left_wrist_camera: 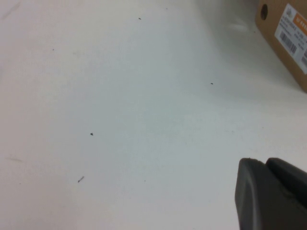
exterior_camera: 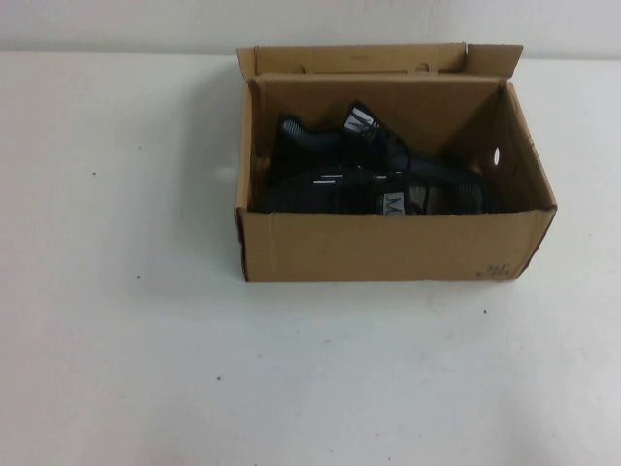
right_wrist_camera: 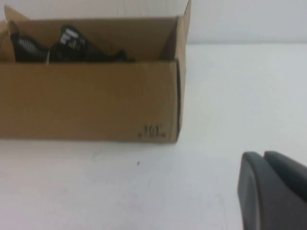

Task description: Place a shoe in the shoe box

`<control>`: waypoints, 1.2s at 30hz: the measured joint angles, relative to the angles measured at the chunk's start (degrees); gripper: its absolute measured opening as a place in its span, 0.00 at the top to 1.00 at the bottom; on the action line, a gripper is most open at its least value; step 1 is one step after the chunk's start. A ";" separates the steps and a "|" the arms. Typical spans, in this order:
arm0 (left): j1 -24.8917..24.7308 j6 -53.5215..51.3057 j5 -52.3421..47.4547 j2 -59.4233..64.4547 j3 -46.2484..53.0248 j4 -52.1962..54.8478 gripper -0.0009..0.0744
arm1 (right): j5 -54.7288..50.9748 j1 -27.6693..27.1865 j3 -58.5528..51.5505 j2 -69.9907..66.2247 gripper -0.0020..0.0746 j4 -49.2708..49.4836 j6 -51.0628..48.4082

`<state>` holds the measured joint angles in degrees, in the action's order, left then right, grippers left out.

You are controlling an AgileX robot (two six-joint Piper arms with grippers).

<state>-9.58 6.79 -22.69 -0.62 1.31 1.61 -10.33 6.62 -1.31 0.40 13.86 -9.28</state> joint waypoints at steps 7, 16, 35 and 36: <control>-0.14 0.00 0.10 0.00 0.09 0.00 0.99 | -8.67 0.00 -0.35 0.09 1.00 0.00 0.00; -0.14 0.00 0.10 0.00 0.09 0.00 0.99 | -9.40 0.00 -0.35 0.09 1.00 1.83 0.00; -0.14 0.04 0.10 0.00 0.09 0.00 0.99 | -9.42 0.00 -0.35 0.09 1.00 2.17 0.00; -0.14 0.04 0.10 0.00 0.09 0.00 0.99 | -9.42 0.00 -0.35 0.09 1.00 2.17 0.00</control>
<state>-9.72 6.83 -22.59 -0.62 1.40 1.61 -19.75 6.62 -1.67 0.49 16.03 -9.28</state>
